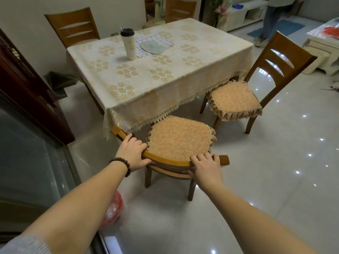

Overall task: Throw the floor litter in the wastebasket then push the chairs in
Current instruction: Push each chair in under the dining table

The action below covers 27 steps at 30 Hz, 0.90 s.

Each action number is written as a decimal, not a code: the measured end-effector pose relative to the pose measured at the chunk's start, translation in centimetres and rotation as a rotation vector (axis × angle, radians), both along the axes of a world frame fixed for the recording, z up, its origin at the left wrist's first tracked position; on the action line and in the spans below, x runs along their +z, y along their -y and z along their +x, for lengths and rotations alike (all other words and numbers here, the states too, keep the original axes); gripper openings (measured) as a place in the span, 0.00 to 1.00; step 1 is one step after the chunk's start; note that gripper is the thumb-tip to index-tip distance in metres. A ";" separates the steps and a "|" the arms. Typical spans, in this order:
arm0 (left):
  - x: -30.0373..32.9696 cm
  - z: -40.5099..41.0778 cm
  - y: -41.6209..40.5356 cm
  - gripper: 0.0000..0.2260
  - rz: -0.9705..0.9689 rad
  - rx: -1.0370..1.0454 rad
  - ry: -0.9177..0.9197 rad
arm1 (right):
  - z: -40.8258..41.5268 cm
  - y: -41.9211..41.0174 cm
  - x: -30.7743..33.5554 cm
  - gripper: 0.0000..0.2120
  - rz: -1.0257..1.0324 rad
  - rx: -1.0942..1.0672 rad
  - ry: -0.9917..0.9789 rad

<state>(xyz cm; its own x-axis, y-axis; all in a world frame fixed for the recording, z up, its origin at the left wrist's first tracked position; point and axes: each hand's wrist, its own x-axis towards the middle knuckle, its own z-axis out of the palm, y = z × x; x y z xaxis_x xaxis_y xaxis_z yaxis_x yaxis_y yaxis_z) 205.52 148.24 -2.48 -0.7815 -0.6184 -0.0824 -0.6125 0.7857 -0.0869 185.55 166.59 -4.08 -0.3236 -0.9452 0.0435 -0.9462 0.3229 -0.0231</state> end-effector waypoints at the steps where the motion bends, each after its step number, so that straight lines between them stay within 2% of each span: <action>1: 0.0 0.0 0.1 0.30 -0.008 -0.005 -0.004 | 0.0 0.1 -0.2 0.17 -0.016 -0.008 -0.006; 3: 0.0 -0.1 0.3 0.32 -0.031 -0.023 0.018 | -0.2 0.1 -0.5 0.15 -0.059 -0.004 -0.024; 7: 0.4 -0.7 -0.2 0.30 -0.050 -0.032 0.101 | -0.9 -0.3 -0.7 0.14 -0.133 0.022 -0.005; 11: 0.6 -2.4 -2.0 0.29 -0.038 0.024 0.102 | -3.5 -1.1 -0.8 0.13 -0.140 0.078 -0.006; 21: 0.8 -13.3 -7.5 0.29 -0.036 0.230 0.033 | -18.4 -1.3 0.0 0.12 -0.043 0.253 0.000; 25: 1.0 -18.6 -8.8 0.29 -0.032 0.335 0.028 | -24.4 -0.4 0.8 0.07 -0.052 0.333 0.026; 27: 0.9 -20.9 -9.2 0.29 -0.034 0.381 0.009 | -27.0 0.2 1.0 0.08 -0.074 0.372 0.028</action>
